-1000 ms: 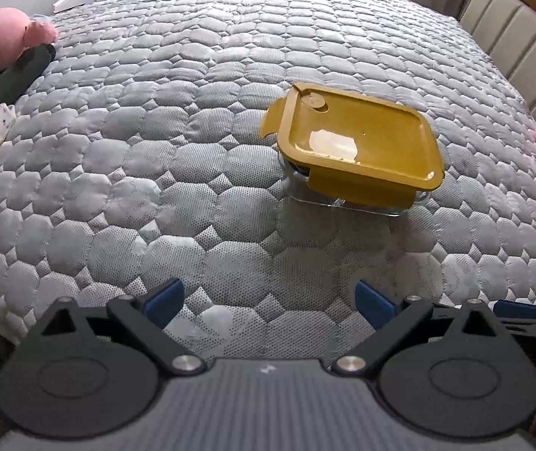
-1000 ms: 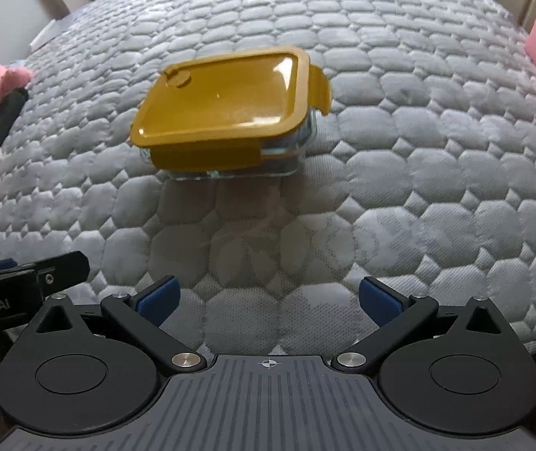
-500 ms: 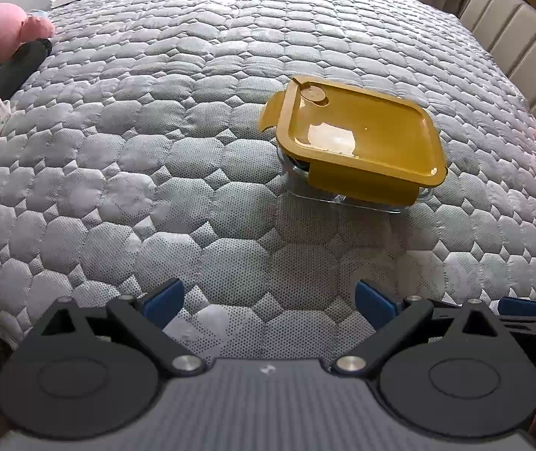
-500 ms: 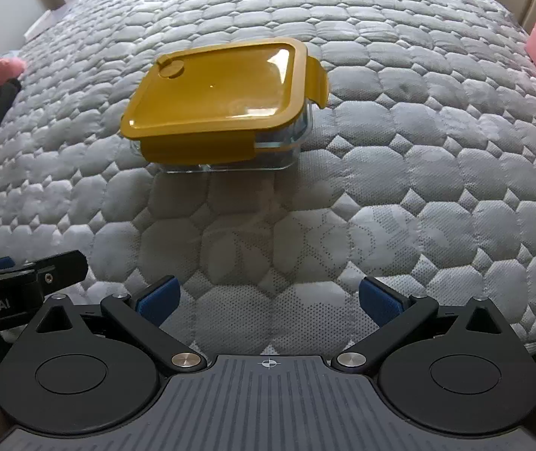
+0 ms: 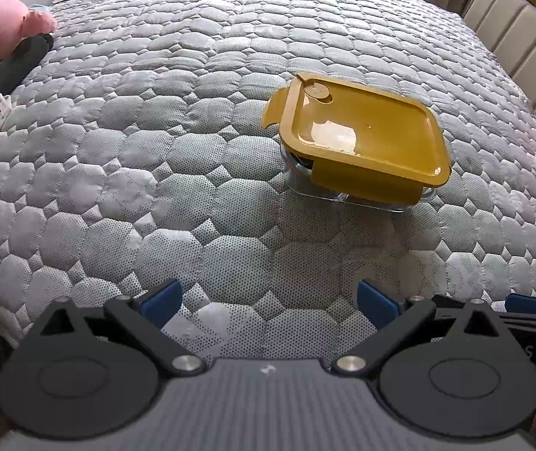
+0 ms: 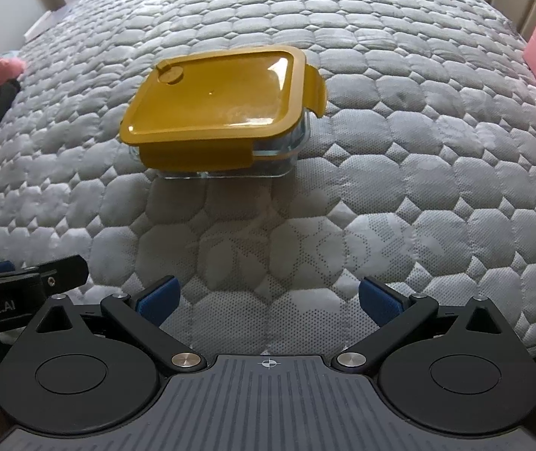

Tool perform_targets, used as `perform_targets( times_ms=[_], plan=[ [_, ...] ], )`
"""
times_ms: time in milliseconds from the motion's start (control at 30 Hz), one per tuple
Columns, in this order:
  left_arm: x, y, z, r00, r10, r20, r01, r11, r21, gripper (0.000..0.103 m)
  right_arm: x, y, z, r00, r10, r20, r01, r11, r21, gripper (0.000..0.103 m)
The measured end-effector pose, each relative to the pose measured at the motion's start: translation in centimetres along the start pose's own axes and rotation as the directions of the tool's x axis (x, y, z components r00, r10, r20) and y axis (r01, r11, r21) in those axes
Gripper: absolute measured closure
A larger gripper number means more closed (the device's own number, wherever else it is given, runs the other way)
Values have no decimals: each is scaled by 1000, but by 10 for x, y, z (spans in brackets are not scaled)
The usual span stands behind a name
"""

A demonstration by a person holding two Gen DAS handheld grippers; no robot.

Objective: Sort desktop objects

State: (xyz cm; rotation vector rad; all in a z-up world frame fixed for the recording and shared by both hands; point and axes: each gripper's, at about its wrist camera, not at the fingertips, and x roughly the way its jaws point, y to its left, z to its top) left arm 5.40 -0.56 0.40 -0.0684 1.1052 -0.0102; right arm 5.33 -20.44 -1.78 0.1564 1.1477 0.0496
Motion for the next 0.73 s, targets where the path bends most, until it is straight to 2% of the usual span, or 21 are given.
perform_targets(
  times_ms=[733],
  plan=[
    [3, -3, -1, 1000, 1, 3, -1, 1000, 22, 2, 4, -2, 0, 1000, 14, -18, -14, 1000, 4, 0]
  ],
)
